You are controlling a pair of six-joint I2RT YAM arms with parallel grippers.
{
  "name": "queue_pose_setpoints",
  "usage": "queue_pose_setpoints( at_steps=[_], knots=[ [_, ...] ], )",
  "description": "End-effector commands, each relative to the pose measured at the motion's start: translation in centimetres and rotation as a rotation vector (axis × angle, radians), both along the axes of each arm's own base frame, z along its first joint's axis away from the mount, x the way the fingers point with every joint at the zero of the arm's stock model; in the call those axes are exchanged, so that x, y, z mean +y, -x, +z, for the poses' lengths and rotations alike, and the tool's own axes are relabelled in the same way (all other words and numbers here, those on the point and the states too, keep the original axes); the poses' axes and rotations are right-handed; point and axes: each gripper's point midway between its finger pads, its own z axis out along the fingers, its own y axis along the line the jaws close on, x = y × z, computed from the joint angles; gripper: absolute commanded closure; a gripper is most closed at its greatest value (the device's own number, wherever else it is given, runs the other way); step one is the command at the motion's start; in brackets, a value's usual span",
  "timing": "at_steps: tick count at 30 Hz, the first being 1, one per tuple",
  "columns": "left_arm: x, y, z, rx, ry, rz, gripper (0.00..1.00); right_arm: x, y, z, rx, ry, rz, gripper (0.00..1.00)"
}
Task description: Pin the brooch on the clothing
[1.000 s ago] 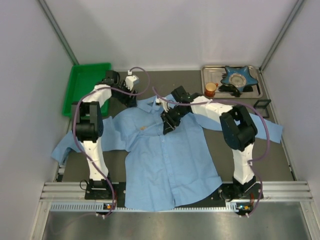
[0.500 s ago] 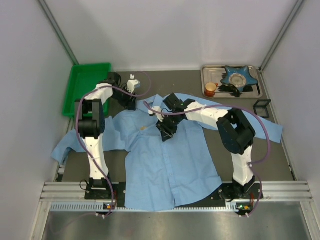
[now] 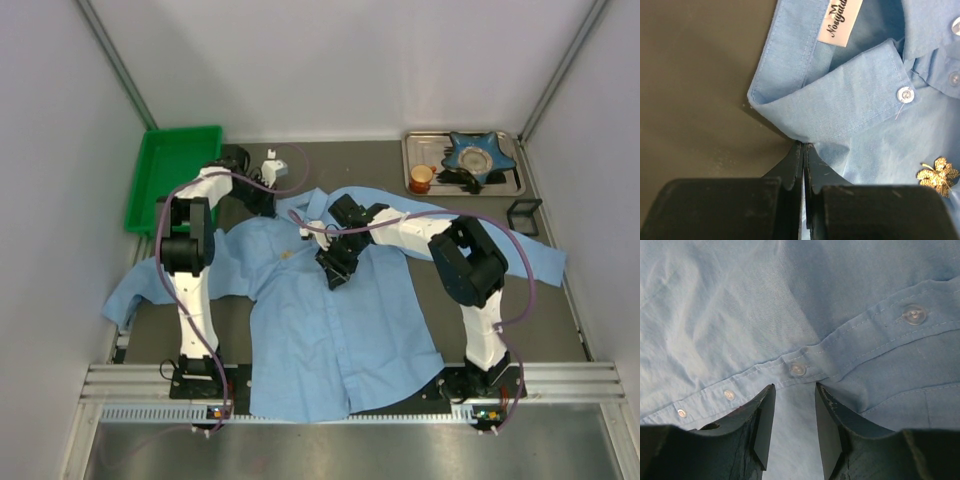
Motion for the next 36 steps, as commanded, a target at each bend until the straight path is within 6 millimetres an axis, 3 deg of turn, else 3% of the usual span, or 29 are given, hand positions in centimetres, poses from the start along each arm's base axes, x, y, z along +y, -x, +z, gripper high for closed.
queue_pose_setpoints(
  at_steps=[1,3,6,12,16,21,22,23,26,27,31,34,36],
  knots=[
    [-0.3,-3.6,3.4,-0.149,0.021,0.056,1.00,-0.7,-0.2,-1.1,-0.004,0.036,-0.015,0.62],
    [-0.4,-5.1,5.4,-0.220,0.032,0.082,1.00,-0.8,-0.5,-1.2,-0.011,0.046,-0.027,0.62],
    [0.0,-6.9,6.4,-0.282,0.025,0.129,1.00,-0.7,-1.2,-1.3,-0.013,0.052,-0.057,0.62],
    [0.9,-10.3,5.8,-0.342,-0.007,0.220,1.00,-0.6,-1.8,-1.5,-0.020,0.062,-0.075,0.62],
    [1.2,-11.4,5.0,-0.347,-0.019,0.242,1.00,-0.7,-1.2,-1.8,0.009,0.065,-0.079,0.62],
    [0.7,-10.9,4.9,-0.340,-0.005,0.200,1.00,-0.6,-1.0,-1.2,0.016,0.047,-0.079,0.62],
    [0.5,-10.8,4.9,-0.335,0.004,0.192,0.98,-0.4,-1.1,-0.9,0.020,0.036,-0.083,0.61],
    [0.4,-10.7,5.1,-0.332,0.009,0.192,0.79,-0.1,-1.1,-0.4,0.025,0.017,-0.082,0.60],
    [0.3,-10.6,6.0,-0.336,0.020,0.185,0.60,1.2,-2.1,2.3,0.016,-0.055,-0.099,0.56],
    [0.2,-10.6,6.5,-0.344,0.024,0.185,0.53,1.8,-2.7,3.7,0.009,-0.088,-0.109,0.55],
    [0.7,-9.6,9.4,-0.343,0.048,0.187,0.43,1.8,-5.7,8.2,-0.031,-0.179,-0.179,0.53],
    [1.3,-7.6,10.9,-0.306,0.033,0.172,0.39,-0.6,-9.8,9.8,-0.083,-0.195,-0.287,0.53],
    [1.8,-5.6,9.9,-0.225,0.016,0.171,0.38,-3.1,-12.9,10.2,-0.132,-0.174,-0.375,0.53]
  ],
)
